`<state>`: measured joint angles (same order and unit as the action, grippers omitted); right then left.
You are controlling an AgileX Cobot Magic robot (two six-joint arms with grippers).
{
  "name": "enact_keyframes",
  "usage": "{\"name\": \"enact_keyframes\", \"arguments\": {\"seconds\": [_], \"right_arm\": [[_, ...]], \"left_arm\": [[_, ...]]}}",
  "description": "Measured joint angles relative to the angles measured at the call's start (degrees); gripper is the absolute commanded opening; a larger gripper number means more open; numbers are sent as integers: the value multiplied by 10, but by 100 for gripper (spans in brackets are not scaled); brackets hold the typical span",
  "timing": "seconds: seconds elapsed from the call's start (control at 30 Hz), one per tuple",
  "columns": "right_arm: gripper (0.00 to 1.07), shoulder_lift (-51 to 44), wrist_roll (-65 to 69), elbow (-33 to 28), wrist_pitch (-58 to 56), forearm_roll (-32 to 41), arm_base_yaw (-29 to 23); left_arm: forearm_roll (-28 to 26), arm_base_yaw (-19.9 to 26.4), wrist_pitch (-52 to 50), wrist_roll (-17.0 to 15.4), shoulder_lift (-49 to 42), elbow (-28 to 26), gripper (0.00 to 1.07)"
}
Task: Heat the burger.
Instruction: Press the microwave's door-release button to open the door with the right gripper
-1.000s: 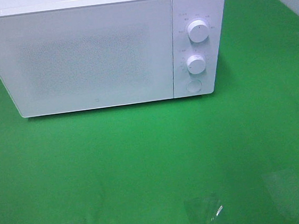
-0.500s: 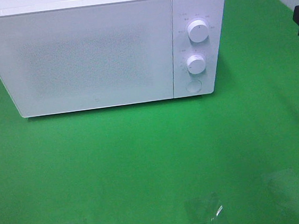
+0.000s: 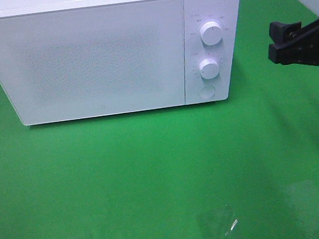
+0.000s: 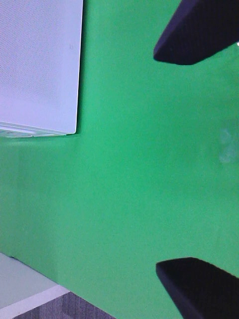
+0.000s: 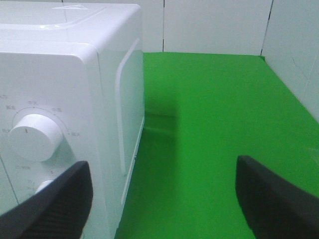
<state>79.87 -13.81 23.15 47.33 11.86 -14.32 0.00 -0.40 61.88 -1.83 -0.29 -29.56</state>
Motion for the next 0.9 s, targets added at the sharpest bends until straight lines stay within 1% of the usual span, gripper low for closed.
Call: {"name": "enact_keyframes", "arguments": {"seconds": [0.03, 0.07, 0.1, 0.17, 0.2, 0.23, 0.33, 0.37, 0.4, 0.47, 0.5, 0.53, 0.57, 0.6, 0.7, 0.73, 0.83, 0.9], "right_arm": [[76, 0, 0, 0, 0, 0, 0], [76, 17, -9, 0, 21, 20, -22], [76, 17, -9, 0, 21, 20, -22], [76, 46, -10, 1, 63, 60, -68], [76, 46, -10, 1, 63, 60, -68], [76, 62, -11, 1, 81, 83, -93], [76, 68, -11, 1, 86, 89, -103], [76, 87, -12, 1, 104, 114, -129], [76, 87, -12, 1, 104, 114, -129], [76, 112, -9, 1, 127, 158, -175], [76, 112, -9, 1, 127, 158, -175], [76, 124, -5, 1, 139, 180, -200], [76, 124, -5, 1, 139, 180, -200], [76, 135, -3, 1, 148, 196, -222], [76, 139, -3, 1, 152, 202, -230], [76, 153, -3, 1, 166, 214, -255], [76, 158, -3, 0, 169, 217, -260], [75, 181, 10, 0, 172, 231, -266]], "left_arm": [[0, 0, 0, 0, 0, 0, 101], [0, 0, 0, 0, 0, 0, 101], [0, 0, 0, 0, 0, 0, 101], [0, 0, 0, 0, 0, 0, 101], [0, 0, 0, 0, 0, 0, 101], [0, 0, 0, 0, 0, 0, 101], [0, 0, 0, 0, 0, 0, 101], [0, 0, 0, 0, 0, 0, 101], [0, 0, 0, 0, 0, 0, 101], [0, 0, 0, 0, 0, 0, 101], [0, 0, 0, 0, 0, 0, 101], [0, 0, 0, 0, 0, 0, 101], [0, 0, 0, 0, 0, 0, 101], [0, 0, 0, 0, 0, 0, 101], [0, 0, 0, 0, 0, 0, 101], [0, 0, 0, 0, 0, 0, 101], [0, 0, 0, 0, 0, 0, 101], [0, 0, 0, 0, 0, 0, 101]]}}
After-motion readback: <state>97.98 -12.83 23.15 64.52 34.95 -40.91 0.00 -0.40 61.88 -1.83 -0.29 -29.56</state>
